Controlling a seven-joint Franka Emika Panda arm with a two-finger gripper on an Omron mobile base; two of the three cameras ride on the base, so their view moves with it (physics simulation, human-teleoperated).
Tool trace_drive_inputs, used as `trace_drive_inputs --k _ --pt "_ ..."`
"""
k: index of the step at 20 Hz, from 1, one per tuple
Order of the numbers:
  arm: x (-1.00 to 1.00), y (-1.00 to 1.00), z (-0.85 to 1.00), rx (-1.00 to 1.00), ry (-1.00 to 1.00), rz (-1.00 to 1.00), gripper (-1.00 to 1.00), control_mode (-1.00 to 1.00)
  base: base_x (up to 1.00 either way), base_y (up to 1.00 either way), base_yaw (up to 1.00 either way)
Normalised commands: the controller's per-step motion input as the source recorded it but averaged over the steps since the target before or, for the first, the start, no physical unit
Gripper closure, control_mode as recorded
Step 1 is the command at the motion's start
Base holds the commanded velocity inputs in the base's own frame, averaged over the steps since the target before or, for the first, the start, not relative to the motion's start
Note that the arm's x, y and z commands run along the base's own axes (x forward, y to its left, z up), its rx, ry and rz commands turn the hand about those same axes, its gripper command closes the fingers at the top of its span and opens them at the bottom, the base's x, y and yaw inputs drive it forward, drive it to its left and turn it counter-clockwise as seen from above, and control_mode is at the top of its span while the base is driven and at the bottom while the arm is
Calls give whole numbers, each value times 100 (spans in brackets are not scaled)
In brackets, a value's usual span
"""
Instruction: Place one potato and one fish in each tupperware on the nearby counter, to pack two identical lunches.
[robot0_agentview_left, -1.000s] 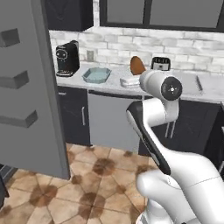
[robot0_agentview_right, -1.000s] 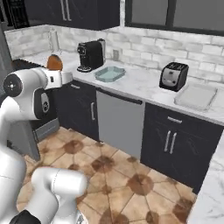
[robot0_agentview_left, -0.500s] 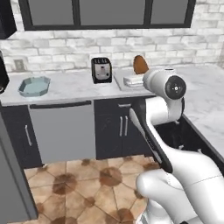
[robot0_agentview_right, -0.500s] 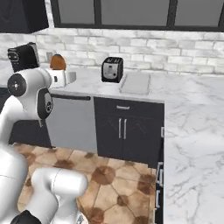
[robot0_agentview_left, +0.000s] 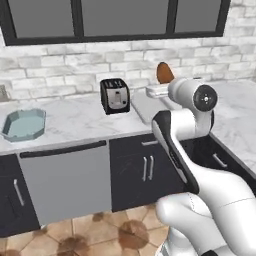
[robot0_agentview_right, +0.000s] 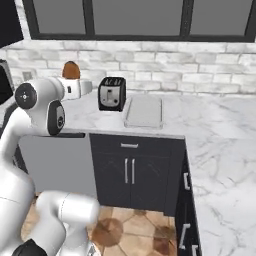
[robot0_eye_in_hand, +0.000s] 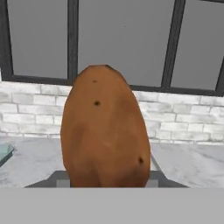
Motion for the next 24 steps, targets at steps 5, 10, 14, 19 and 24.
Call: trace_drive_inputs --k 5,10,14,19,24 --pt "0 0 0 0 0 0 100 100 100 0 -4" --pt "0 0 0 0 0 0 100 100 96 0 0" --pt "0 0 0 0 0 0 100 100 48 0 0" --pt "2 -25 -34 0 6 0 100 -100 4 -2 0" --pt "0 -49 -43 0 12 -3 100 -100 0 0 0"
